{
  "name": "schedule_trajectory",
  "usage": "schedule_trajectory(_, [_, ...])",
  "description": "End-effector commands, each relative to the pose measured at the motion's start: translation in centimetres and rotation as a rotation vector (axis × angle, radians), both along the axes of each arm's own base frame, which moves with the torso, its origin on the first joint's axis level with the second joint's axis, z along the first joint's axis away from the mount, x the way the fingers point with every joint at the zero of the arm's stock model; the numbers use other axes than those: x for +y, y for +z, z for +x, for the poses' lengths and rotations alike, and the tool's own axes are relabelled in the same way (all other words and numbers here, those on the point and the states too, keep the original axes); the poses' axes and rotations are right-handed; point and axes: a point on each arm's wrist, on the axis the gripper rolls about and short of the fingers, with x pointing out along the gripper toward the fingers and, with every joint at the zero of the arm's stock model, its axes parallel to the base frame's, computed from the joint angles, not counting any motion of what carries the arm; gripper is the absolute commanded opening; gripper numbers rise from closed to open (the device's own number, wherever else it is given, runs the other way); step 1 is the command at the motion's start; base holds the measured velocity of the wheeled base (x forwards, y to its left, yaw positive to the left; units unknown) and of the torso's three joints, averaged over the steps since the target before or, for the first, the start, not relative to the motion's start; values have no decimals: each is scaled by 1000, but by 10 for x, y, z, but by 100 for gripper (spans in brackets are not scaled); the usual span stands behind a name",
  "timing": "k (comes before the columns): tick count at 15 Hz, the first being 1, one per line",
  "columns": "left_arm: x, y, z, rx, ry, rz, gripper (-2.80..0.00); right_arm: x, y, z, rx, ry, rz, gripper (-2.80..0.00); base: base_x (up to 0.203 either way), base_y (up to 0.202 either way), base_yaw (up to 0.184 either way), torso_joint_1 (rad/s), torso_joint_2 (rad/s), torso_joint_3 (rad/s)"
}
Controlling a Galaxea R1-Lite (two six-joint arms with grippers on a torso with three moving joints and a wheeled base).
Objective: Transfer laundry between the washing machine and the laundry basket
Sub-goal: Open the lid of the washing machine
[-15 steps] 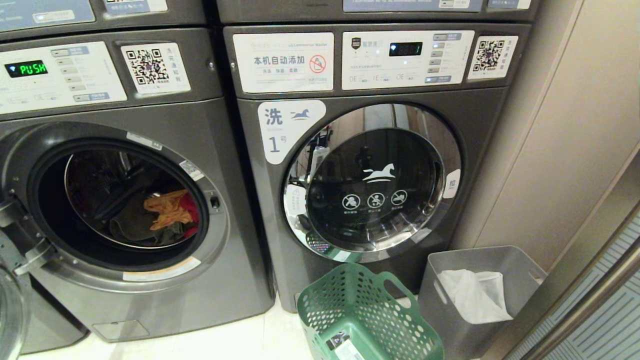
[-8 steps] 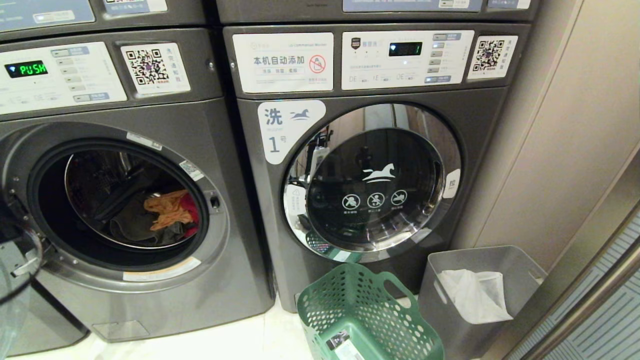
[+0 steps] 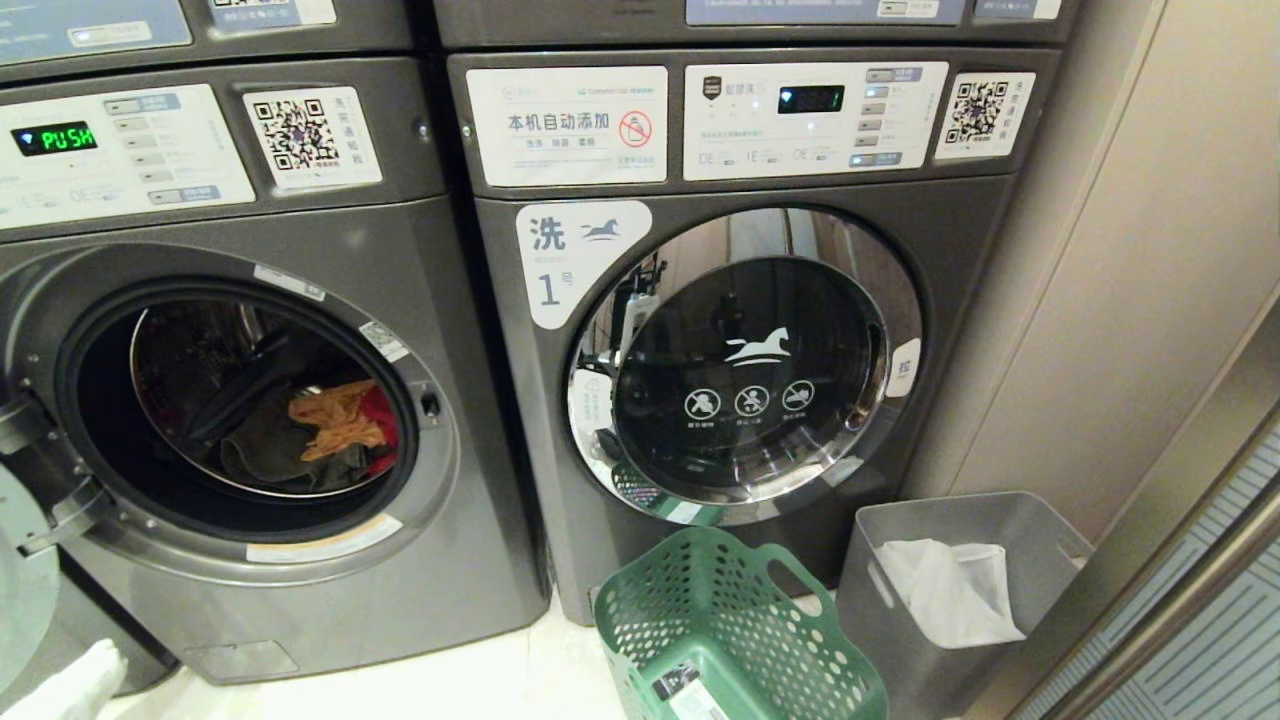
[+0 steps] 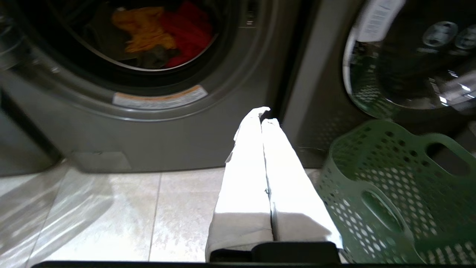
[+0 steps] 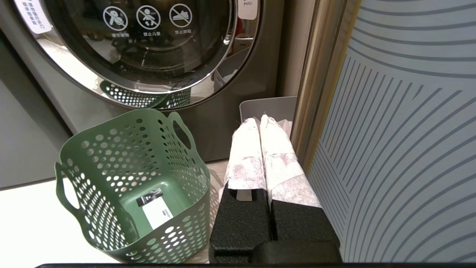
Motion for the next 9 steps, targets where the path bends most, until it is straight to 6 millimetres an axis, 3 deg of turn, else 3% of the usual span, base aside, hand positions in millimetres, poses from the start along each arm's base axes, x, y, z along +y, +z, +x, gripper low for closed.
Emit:
schedule_trajectory(1, [2, -16, -33, -109, -92, 6, -280, 0, 0, 0, 2, 0, 0, -280, 0, 0, 0, 0, 0, 0])
schedule_trajectory(5, [2, -41, -62, -191, -102, 78, -280, 0, 0, 0, 0, 0, 0, -280, 0, 0, 0, 0, 0, 0])
schedule_trajectory(9, [2, -50, -66, -184, -81, 66, -280, 0, 0, 0, 0, 0, 0, -280, 0, 0, 0, 0, 0, 0])
